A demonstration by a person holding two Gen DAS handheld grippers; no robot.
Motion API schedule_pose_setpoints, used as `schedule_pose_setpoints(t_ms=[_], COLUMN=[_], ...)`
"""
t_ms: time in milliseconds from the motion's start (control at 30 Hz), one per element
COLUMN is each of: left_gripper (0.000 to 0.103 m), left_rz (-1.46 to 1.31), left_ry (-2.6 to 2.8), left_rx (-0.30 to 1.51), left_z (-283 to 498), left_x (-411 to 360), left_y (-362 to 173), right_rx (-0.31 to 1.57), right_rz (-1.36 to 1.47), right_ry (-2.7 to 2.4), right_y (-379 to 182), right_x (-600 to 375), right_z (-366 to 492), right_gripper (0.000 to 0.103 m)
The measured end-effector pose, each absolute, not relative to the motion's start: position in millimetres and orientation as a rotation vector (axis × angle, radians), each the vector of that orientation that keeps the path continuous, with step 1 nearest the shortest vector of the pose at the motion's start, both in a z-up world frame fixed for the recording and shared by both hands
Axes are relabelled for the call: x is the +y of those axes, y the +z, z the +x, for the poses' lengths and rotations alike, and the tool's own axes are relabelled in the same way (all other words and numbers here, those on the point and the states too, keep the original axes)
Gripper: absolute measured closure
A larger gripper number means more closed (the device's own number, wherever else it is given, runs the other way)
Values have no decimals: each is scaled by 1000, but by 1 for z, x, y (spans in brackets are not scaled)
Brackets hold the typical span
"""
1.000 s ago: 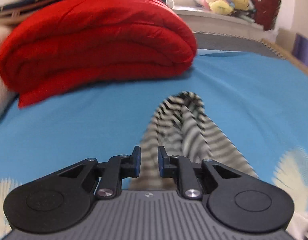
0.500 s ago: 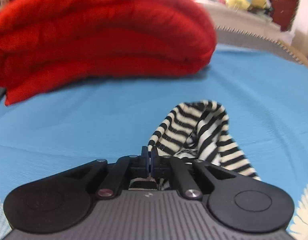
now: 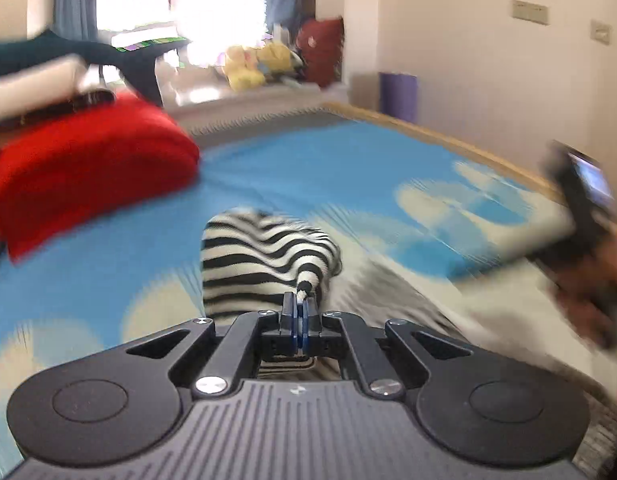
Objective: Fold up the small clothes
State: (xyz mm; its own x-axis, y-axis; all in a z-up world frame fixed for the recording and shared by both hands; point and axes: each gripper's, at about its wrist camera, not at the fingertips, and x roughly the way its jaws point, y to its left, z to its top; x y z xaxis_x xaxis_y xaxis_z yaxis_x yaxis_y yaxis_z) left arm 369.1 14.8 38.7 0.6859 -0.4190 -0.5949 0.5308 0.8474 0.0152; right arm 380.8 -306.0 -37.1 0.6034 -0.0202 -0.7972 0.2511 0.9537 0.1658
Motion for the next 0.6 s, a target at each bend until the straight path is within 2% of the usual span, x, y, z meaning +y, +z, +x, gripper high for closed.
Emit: schedule_pose_setpoints(t_ms=[67, 133, 200, 233, 367, 533, 600], left_gripper=[94, 90, 83, 83, 75, 71, 69], left_rz=[149, 146, 75, -13, -343, -338, -311], left_ry=[-538, -501, -403, -362, -170, -52, -43], left_rx=[715, 756, 759, 765, 864, 1086, 1109], left_z=[340, 329, 346, 356, 388, 428, 429], left_x=[30, 41, 56, 65, 88, 79, 79], left_y=[29, 25, 28, 29, -2, -47, -60], right_rx=[891, 855, 818, 803, 809, 932, 971], right_rz=[313, 370, 430, 466, 551, 622, 617], right_ry=[-193, -206, -198, -178, -107, 8, 30], right_y=[-36, -34, -32, -31, -37, -66, -75], right_x=[-313, -320, -326, -328, -325, -304, -291], right_z=[377, 373, 370, 369, 373, 391, 396], right_gripper=[46, 56, 93, 96, 93, 90, 79])
